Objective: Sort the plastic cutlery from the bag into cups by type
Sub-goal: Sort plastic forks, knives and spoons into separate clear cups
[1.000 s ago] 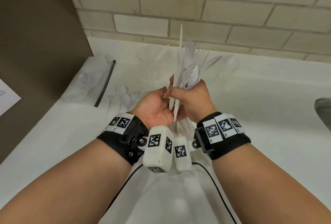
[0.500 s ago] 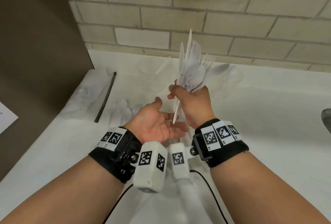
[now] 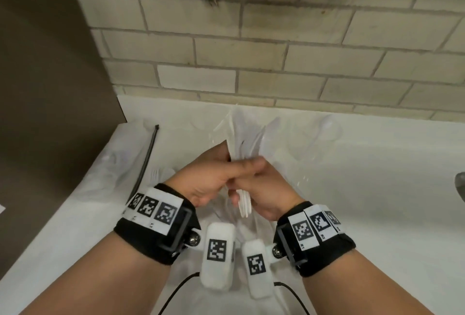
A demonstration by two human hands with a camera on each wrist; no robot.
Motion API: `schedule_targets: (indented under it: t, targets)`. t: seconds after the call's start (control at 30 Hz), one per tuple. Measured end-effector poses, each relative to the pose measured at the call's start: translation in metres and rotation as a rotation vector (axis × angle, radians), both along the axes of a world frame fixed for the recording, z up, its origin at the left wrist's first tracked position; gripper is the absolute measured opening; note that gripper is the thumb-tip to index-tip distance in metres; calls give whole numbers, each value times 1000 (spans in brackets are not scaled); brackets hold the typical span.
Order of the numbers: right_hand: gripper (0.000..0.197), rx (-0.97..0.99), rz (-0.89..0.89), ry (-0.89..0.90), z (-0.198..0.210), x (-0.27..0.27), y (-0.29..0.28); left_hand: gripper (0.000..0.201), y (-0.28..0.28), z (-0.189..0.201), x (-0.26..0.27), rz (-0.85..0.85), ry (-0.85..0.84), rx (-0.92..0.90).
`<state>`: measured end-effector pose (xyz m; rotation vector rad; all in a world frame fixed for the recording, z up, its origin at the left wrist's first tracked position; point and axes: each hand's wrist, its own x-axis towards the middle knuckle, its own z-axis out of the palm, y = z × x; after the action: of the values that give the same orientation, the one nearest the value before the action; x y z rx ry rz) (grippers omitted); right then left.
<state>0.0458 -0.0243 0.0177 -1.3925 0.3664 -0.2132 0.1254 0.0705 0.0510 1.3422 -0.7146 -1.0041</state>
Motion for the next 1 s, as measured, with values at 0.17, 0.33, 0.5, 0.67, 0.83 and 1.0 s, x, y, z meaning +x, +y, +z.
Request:
schedule_targets:
  t: [0.17, 0.33, 0.5, 0.67, 0.83, 1.0]
  targets:
    - [25, -19, 118, 94, -3, -1, 7, 24, -9, 1, -8, 162, -223, 65]
    - [20, -78, 71, 111, 0, 1, 10, 23, -10, -6, -4, 275, -215, 24]
    - [5, 174, 327, 56, 6, -6, 10, 30, 2, -11, 5, -6, -46, 18]
    - [14, -232, 212, 183, 16, 3, 9, 24, 2, -10, 4, 276, 93, -63]
    - [26, -579, -79, 237, 39, 4, -4, 22, 1, -15, 20, 670, 161, -163]
    - [14, -619, -286, -9, 54, 17, -2, 16, 2, -26, 21, 598, -203, 128]
